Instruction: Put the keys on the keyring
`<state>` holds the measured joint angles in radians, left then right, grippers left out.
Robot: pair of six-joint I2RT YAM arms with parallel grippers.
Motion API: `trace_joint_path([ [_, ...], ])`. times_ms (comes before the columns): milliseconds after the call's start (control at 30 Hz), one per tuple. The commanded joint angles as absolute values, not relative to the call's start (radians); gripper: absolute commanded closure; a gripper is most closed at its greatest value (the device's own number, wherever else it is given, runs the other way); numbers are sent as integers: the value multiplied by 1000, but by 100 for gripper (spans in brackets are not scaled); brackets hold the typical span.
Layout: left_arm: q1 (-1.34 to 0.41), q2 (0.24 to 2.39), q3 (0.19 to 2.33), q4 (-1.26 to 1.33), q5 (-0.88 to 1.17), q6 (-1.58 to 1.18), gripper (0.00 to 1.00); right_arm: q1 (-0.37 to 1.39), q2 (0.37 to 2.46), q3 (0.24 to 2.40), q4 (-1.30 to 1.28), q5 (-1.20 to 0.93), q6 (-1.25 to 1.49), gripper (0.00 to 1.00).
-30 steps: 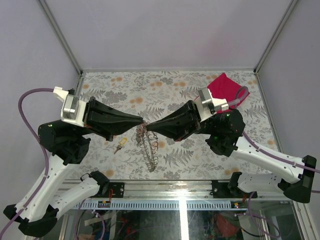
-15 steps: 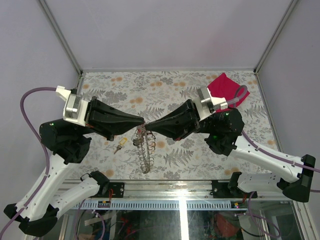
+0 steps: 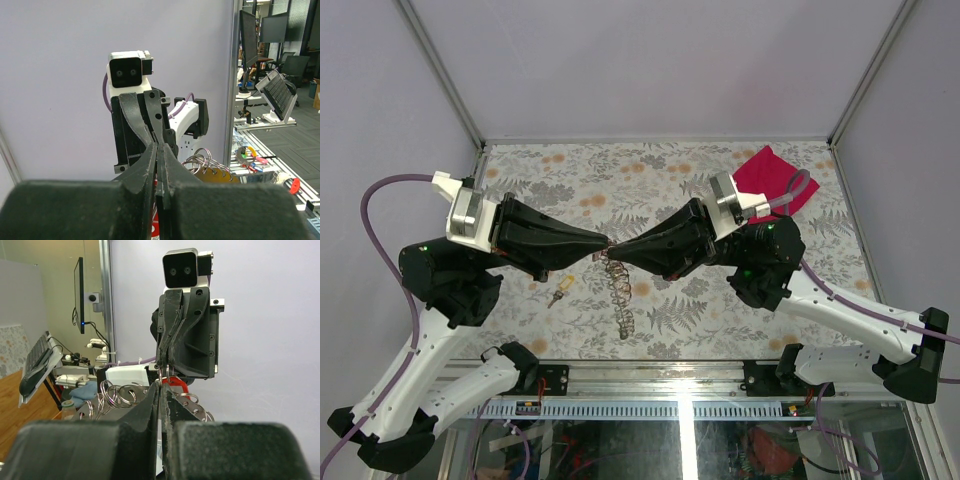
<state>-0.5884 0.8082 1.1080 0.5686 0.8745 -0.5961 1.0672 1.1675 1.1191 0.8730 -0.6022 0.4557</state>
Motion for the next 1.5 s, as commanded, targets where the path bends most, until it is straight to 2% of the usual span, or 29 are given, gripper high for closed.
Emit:
trace_joint_path([
  [0, -592, 800, 1111, 615, 882, -610, 100, 1074, 1155, 1161, 947, -557, 456, 100],
  [1467, -591, 787, 1108, 608, 888, -600, 100, 1074, 1082, 1092, 922, -404, 446, 100],
])
